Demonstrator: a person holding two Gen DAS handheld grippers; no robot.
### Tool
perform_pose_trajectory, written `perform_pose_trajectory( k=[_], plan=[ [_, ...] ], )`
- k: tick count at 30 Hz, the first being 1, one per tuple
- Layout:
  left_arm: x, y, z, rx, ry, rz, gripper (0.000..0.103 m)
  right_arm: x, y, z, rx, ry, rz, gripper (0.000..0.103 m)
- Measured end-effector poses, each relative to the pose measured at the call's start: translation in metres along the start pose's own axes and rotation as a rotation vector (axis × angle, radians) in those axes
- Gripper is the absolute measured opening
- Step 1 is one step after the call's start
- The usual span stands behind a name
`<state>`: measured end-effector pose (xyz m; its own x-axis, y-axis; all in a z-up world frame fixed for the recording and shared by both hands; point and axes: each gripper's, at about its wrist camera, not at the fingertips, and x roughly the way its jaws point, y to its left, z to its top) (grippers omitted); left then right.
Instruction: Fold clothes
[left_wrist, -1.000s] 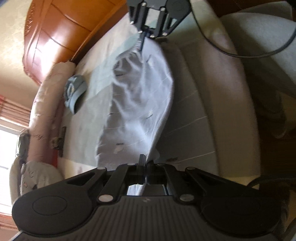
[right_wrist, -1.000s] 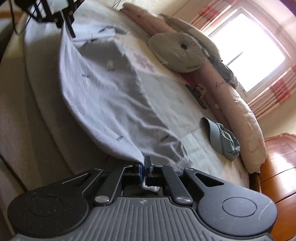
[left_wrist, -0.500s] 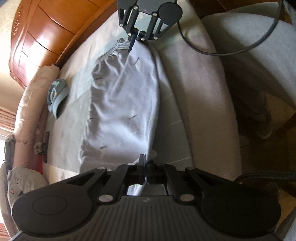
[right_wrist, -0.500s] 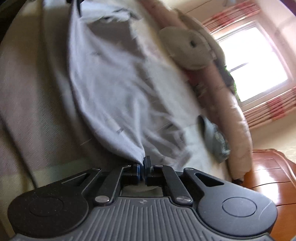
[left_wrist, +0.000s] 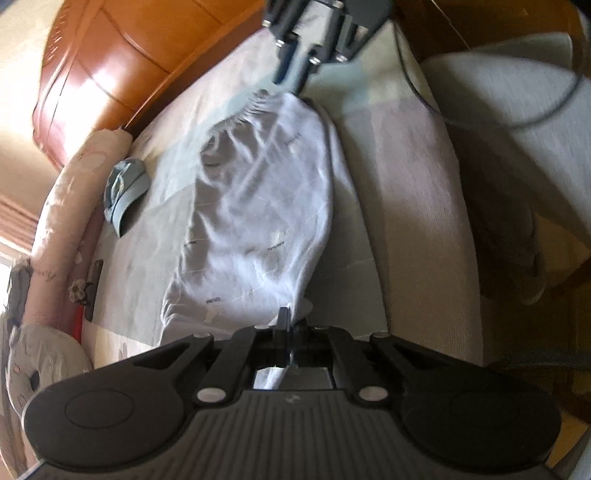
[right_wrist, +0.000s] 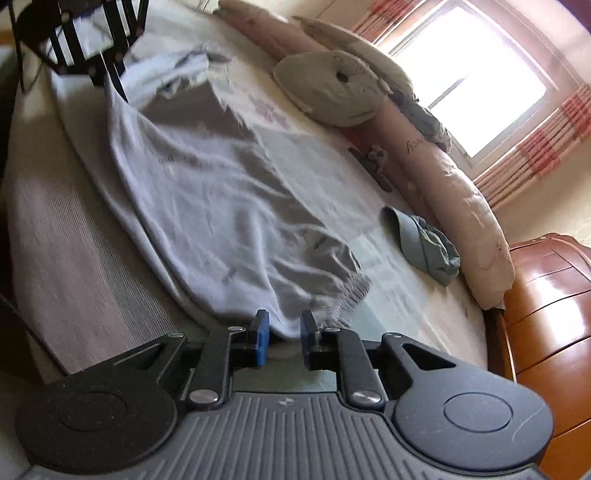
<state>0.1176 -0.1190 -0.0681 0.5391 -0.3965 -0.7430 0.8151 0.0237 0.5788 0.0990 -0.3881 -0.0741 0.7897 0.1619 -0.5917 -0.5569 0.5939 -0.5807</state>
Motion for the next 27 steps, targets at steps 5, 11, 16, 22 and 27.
perform_pose_trajectory(
  k=[5, 11, 16, 22, 27],
  plan=[
    [-0.004, 0.005, 0.001, -0.027, -0.015, 0.018, 0.000, 0.002, 0.015, 0.028, 0.018, -0.095, 0.124, 0.020],
    [-0.005, 0.012, 0.002, -0.053, -0.024, 0.024, 0.000, 0.016, 0.047, 0.062, 0.018, -0.199, 0.299, 0.025],
    [-0.008, 0.016, 0.000, -0.079, -0.034, 0.034, 0.000, 0.028, 0.064, 0.066, -0.016, -0.165, 0.268, 0.025],
    [-0.008, 0.013, 0.000, -0.076, -0.040, -0.001, 0.000, 0.020, 0.057, 0.061, -0.023, -0.149, 0.237, 0.002],
    [-0.003, 0.000, -0.001, -0.028, -0.031, -0.049, 0.000, 0.015, 0.053, 0.055, -0.010, -0.136, 0.277, 0.002]
  ],
)
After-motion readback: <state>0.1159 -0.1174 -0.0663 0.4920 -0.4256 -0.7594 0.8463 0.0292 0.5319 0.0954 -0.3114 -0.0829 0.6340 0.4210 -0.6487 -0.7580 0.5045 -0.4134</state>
